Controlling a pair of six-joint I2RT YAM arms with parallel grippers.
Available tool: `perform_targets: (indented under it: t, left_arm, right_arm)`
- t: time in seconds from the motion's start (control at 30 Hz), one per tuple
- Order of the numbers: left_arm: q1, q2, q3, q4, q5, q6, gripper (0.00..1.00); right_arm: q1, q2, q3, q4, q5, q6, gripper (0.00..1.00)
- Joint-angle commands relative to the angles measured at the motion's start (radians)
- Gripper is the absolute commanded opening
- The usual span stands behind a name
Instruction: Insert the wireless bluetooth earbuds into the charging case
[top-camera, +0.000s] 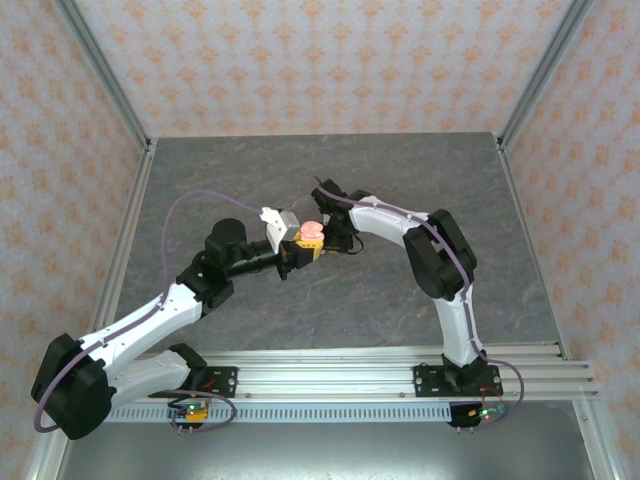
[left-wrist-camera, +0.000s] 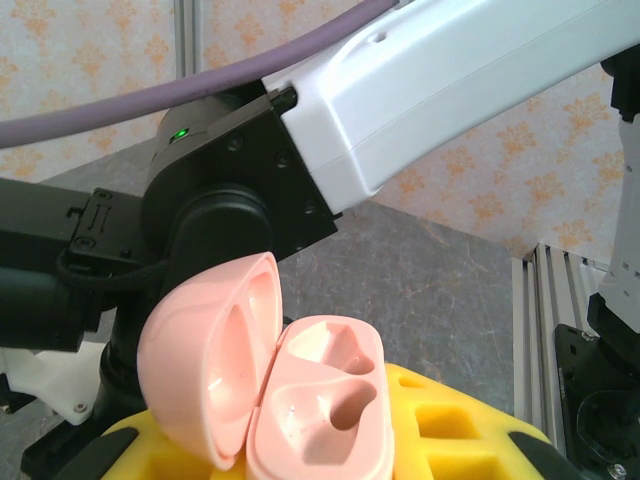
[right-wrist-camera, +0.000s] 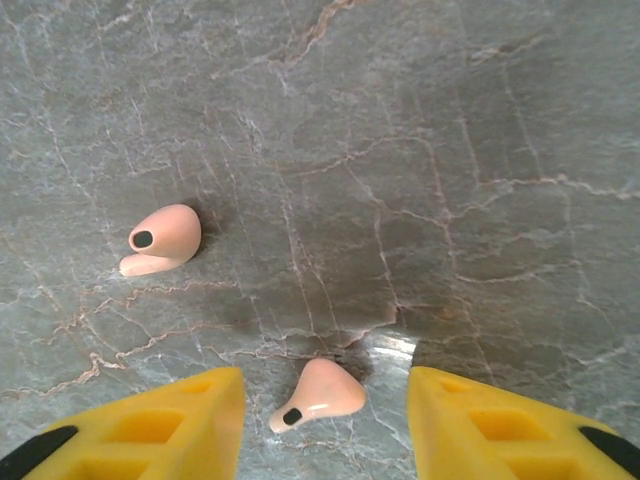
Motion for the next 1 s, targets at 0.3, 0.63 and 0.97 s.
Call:
perform_targets:
  t: [0.3, 0.63, 0.97]
  left_arm:
    - [0.013, -0.003, 0.004, 0.000, 0.015, -0.013, 0.08]
    - [0.012, 0.005, 0.008, -0.008, 0.016, -0.020, 0.08]
    - [0.012, 0.008, 0.010, -0.003, 0.023, -0.024, 0.08]
  right_arm:
    - [0.015, 0.024, 0.046, -0.135, 0.123, -0.062, 0.29]
    - [-0.002, 0.008, 0.041, -0.193, 0.151, -0.141, 0.19]
    - [-0.054, -0.040, -0.013, -0.246, 0.151, -0.279, 0.19]
